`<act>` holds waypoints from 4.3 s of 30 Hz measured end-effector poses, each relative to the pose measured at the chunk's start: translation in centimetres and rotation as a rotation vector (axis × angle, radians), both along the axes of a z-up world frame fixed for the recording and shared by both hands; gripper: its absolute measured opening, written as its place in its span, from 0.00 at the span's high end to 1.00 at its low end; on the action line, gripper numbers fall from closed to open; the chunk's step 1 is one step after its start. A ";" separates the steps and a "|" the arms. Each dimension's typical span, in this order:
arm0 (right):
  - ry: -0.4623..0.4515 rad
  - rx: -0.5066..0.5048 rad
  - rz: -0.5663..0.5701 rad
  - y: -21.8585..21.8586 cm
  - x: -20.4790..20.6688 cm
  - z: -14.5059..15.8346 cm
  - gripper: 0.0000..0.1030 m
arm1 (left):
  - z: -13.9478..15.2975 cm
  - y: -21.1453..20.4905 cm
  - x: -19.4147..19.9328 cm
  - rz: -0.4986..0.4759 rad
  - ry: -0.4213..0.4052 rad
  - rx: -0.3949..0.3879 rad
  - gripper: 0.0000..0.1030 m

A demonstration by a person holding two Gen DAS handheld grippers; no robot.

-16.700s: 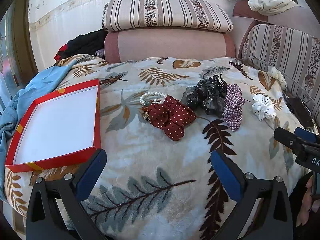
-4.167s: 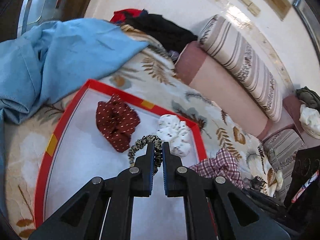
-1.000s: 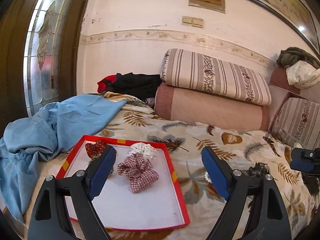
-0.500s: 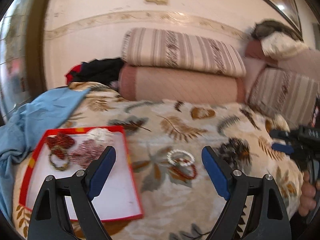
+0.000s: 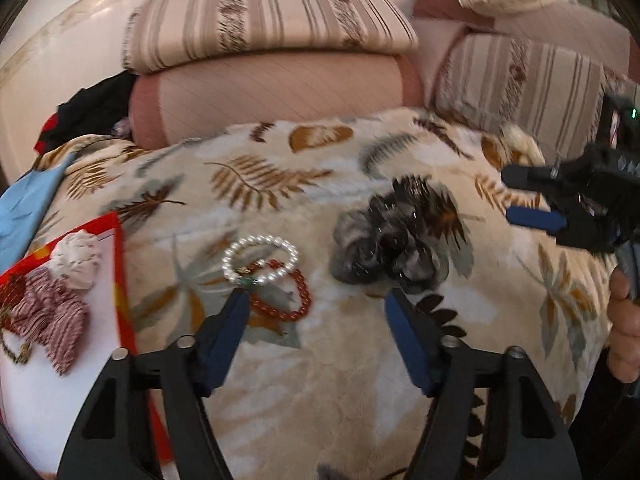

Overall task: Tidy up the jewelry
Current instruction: 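Move the left tool to the red bead bracelet while the right tool approaches the black sheer scrunchie, then close the left gripper on the red bead bracelet while the right grips the black scrunchie, then hold the red bead bracelet and black scrunchie raised above the bedspread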

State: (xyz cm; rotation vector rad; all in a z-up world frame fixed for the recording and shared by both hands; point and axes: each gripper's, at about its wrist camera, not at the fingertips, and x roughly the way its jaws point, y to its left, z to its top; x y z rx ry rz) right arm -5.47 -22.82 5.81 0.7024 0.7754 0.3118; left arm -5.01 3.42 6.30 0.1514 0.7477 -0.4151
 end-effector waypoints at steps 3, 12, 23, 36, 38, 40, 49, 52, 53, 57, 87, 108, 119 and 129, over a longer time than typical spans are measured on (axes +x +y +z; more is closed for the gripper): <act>0.005 0.011 0.012 0.4 0.0 -0.1 0.36 | -1.0 -0.6 0.8 -0.015 0.029 0.017 0.36; 0.033 -0.004 0.039 1.6 0.7 -0.9 0.36 | -4.6 -2.7 4.5 -0.024 0.148 0.127 0.69; 0.071 -0.040 0.020 1.7 1.2 -2.1 0.36 | -3.2 -0.1 6.2 0.000 0.222 -0.106 0.93; 0.073 -0.128 0.064 4.0 1.9 -2.6 0.36 | 4.3 4.6 4.1 0.010 0.036 -0.396 0.93; 0.068 -0.167 0.086 5.1 2.4 -2.7 0.36 | 4.3 4.7 4.3 0.030 0.031 -0.383 0.93; 0.068 -0.199 0.103 6.0 3.0 -2.9 0.35 | 4.2 4.8 4.3 0.040 0.025 -0.372 0.93; 0.117 -0.191 0.132 7.2 5.5 -5.4 0.75 | 3.0 4.5 4.3 0.068 0.035 -0.309 0.93; 0.043 -0.209 0.127 7.1 4.3 -3.6 0.77 | 2.9 4.7 4.4 0.080 0.032 -0.308 0.93; 0.015 -0.217 0.126 7.1 3.8 -3.1 0.77 | 2.9 4.8 4.4 0.083 0.030 -0.307 0.93; -0.106 -0.269 0.117 7.2 1.6 -0.2 0.77 | 2.9 4.7 4.3 0.088 0.022 -0.295 0.93; -0.104 -0.327 0.094 7.6 1.6 -0.1 0.77 | 2.5 3.1 3.9 0.090 -0.029 -0.148 0.93; -0.103 -0.338 0.096 7.7 1.5 -0.2 0.77 | 2.5 2.1 3.4 0.087 -0.072 -0.067 0.93; -0.103 -0.338 0.097 7.8 1.5 -0.2 0.77 | 2.5 2.1 3.3 0.088 -0.072 -0.067 0.93; -0.107 -0.343 0.101 8.1 1.5 -0.2 0.77 | 2.5 2.1 3.4 0.089 -0.072 -0.067 0.93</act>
